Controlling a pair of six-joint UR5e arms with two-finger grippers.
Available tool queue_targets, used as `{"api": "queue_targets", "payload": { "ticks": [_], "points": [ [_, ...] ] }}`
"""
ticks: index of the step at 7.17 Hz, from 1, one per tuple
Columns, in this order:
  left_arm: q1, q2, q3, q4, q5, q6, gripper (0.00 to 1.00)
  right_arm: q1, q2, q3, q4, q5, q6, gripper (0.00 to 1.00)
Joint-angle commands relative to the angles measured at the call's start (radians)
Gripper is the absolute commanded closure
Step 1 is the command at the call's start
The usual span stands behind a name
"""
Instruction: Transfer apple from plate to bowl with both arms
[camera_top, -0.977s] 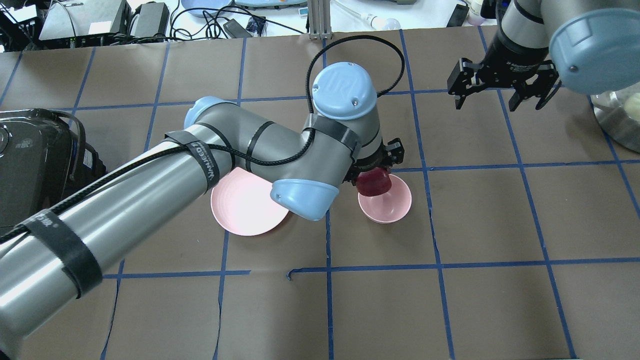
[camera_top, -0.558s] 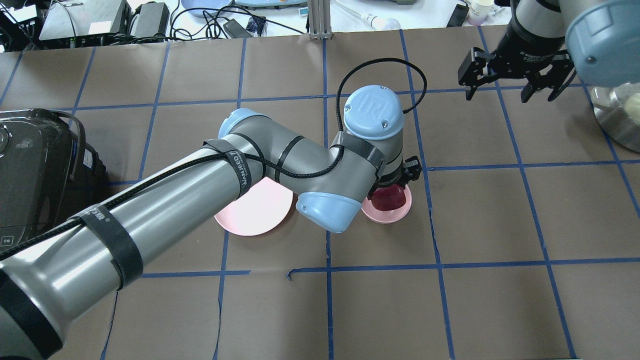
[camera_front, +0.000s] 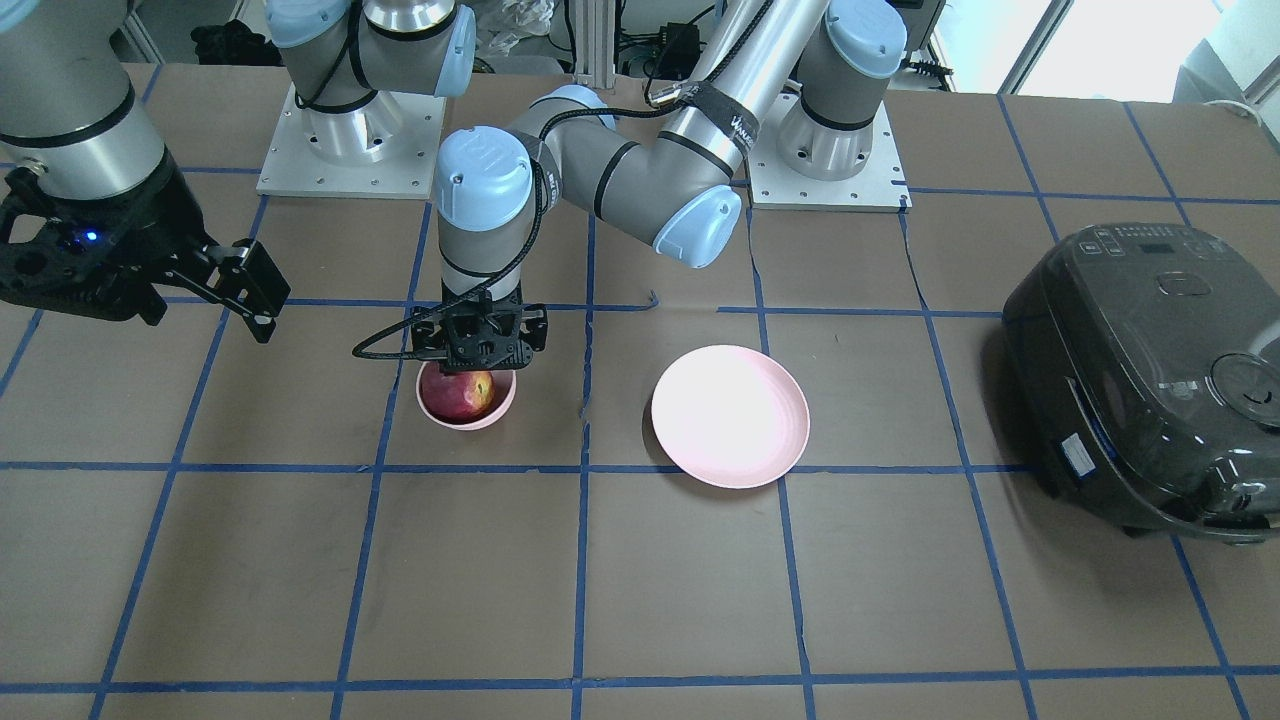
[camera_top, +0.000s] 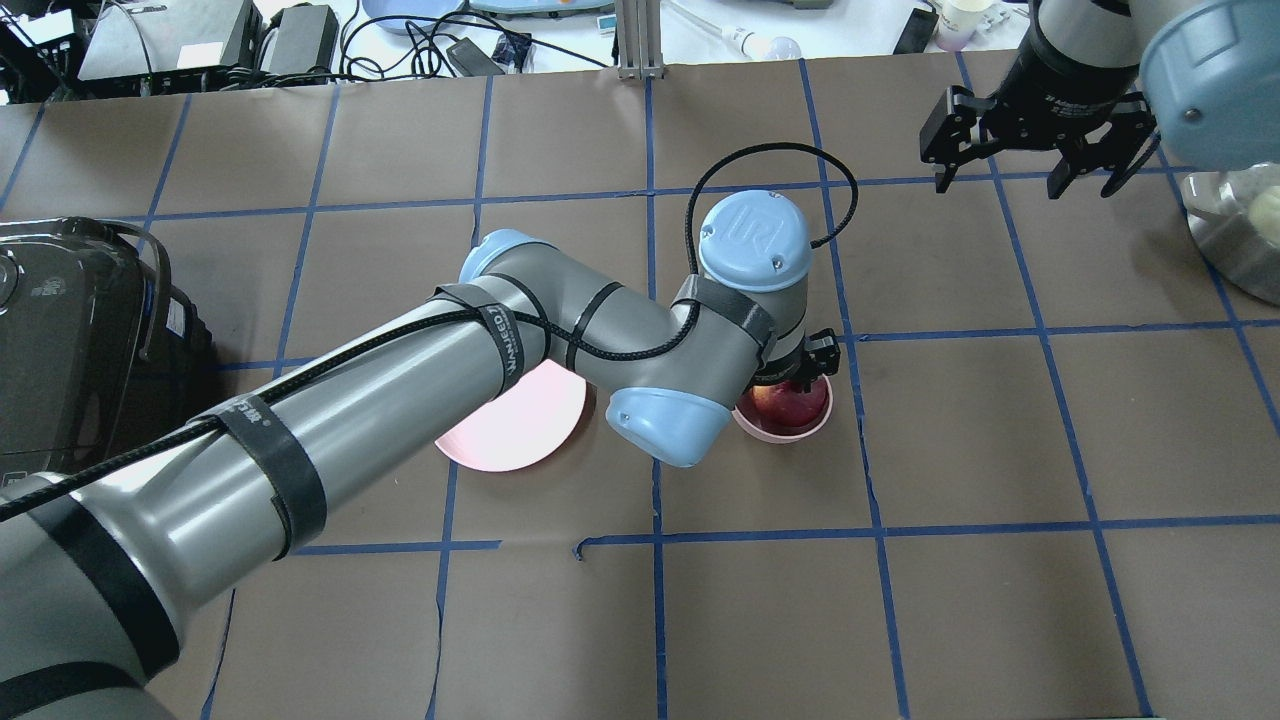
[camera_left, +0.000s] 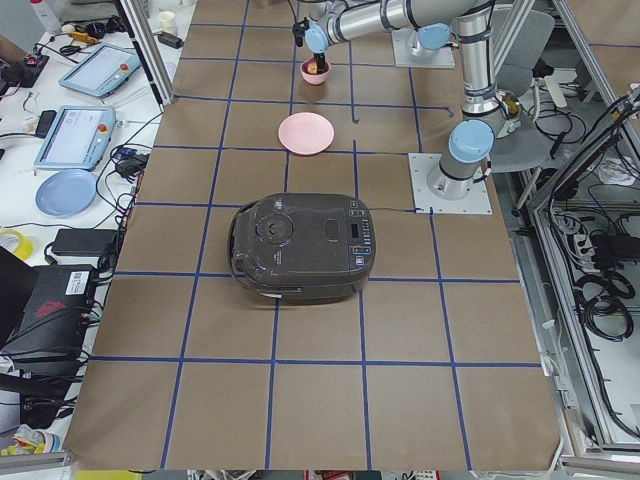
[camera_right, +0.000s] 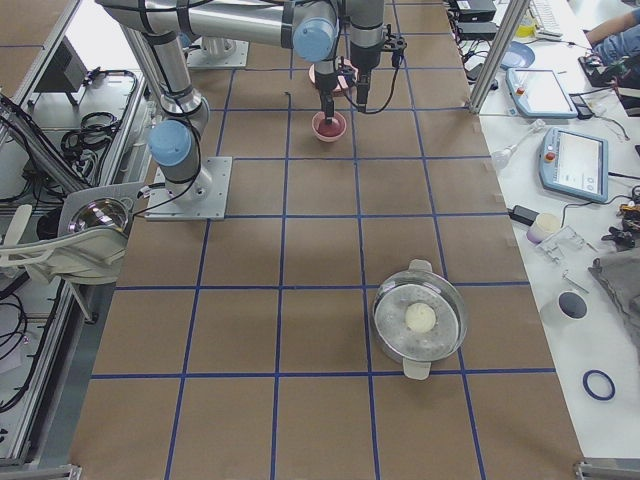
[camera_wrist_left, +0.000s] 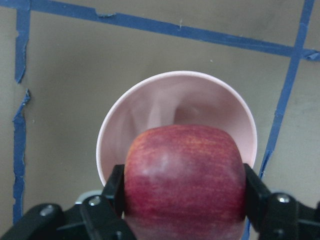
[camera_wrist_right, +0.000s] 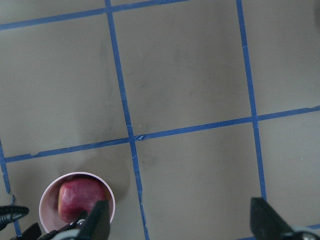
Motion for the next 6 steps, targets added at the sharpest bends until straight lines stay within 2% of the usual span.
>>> {"api": "queue_targets", "payload": {
  "ticks": [1,4,5,6],
  "points": [
    [0.012,0.039,-0.003,-0.003,0.003,0.079,0.00,0.000,-0.012,-0.001,-0.001,0.000,-0.001,0.00],
    [0.147,0.125,-0.072,-0.096,0.067,0.243,0.00,0.004,-0.033,-0.004,0.003,0.019,-0.001,0.00],
    [0.218,0.165,-0.125,-0.089,0.145,0.283,0.00,0.016,-0.041,-0.002,0.040,0.036,-0.001,0.00],
    [0.286,0.220,-0.148,-0.092,0.164,0.369,0.00,0.029,-0.044,-0.004,0.083,0.066,0.001,0.00]
  ]
}}
